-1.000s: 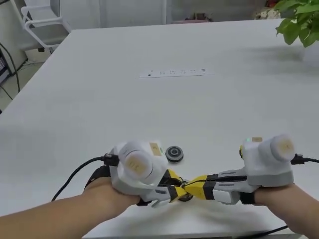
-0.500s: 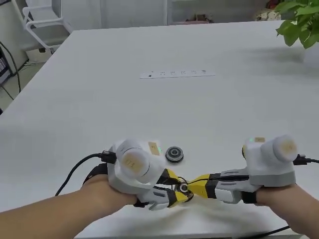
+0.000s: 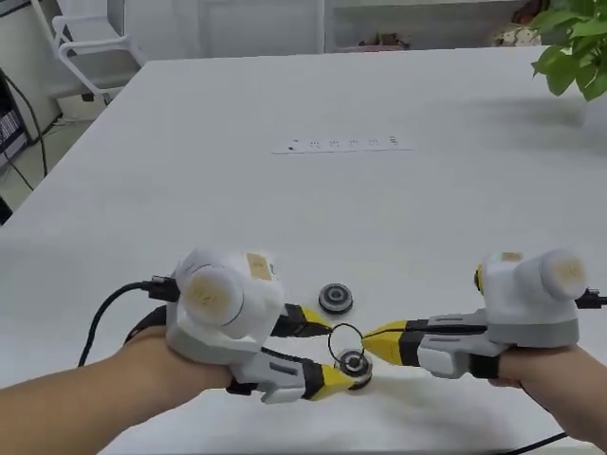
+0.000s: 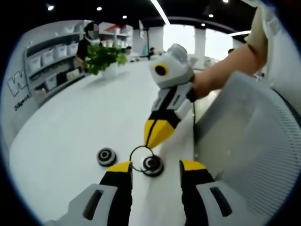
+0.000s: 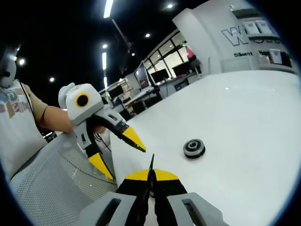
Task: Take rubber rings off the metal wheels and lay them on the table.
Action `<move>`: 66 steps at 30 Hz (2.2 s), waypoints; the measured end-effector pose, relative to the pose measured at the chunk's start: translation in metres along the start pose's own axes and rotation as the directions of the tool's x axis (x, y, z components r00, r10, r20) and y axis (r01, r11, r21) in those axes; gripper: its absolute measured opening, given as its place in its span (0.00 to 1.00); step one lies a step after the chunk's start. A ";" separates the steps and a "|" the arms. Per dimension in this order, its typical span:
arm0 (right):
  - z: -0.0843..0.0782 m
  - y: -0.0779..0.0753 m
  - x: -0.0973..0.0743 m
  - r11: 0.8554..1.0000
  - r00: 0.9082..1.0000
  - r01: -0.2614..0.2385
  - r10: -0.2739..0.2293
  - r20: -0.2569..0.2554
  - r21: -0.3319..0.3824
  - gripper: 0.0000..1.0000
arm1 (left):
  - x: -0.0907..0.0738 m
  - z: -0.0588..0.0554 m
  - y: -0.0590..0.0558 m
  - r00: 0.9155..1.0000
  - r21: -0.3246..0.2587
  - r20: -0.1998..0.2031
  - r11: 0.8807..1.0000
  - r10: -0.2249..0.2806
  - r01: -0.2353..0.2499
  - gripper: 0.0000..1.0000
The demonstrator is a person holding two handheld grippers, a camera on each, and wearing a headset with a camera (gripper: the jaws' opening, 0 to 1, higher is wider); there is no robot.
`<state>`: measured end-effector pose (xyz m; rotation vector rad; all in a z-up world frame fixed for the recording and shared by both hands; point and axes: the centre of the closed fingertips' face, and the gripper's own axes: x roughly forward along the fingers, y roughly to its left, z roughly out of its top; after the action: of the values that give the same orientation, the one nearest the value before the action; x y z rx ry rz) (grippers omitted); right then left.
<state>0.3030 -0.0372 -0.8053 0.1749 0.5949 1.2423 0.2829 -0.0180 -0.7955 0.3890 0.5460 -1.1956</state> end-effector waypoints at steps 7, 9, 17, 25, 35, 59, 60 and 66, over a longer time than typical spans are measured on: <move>0.012 0.006 0.004 1.000 1.000 -0.011 0.011 0.010 -0.008 0.00 | -0.022 0.004 0.008 0.998 -0.032 0.037 0.999 0.043 -0.042 0.49; 0.014 0.008 0.006 1.000 1.000 -0.017 0.017 0.006 -0.013 0.00 | -0.029 0.005 0.010 0.997 -0.040 0.045 0.998 0.056 -0.055 0.52; 0.020 0.010 0.020 0.998 0.999 -0.039 0.037 -0.027 -0.041 0.00 | -0.055 0.002 0.026 0.988 -0.062 0.069 0.990 0.135 -0.131 0.59; 0.022 0.010 0.035 0.996 0.996 -0.065 0.061 -0.066 -0.067 0.00 | -0.074 -0.006 0.035 0.978 -0.086 0.075 0.979 0.194 -0.187 0.66; 0.014 0.008 0.052 0.992 0.988 -0.092 0.081 -0.134 -0.081 0.00 | -0.084 -0.011 0.033 0.975 -0.096 0.065 0.973 0.214 -0.208 0.72; -0.012 -0.011 0.066 0.987 0.968 -0.062 0.023 -0.250 -0.149 0.06 | -0.084 -0.020 0.034 0.976 -0.116 0.043 0.972 0.211 -0.205 0.73; -0.012 -0.012 0.066 0.987 0.968 -0.058 0.019 -0.248 -0.151 0.07 | -0.084 -0.020 0.034 0.977 -0.116 0.043 0.972 0.211 -0.205 0.73; -0.011 -0.014 0.064 0.987 0.971 -0.046 0.007 -0.240 -0.155 0.17 | -0.083 -0.021 0.033 0.978 -0.118 0.039 0.973 0.205 -0.199 0.72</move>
<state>0.3217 0.0153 -0.8414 -0.1031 0.6981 1.3416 0.2882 0.0682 -0.7633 0.3081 0.5150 -0.9710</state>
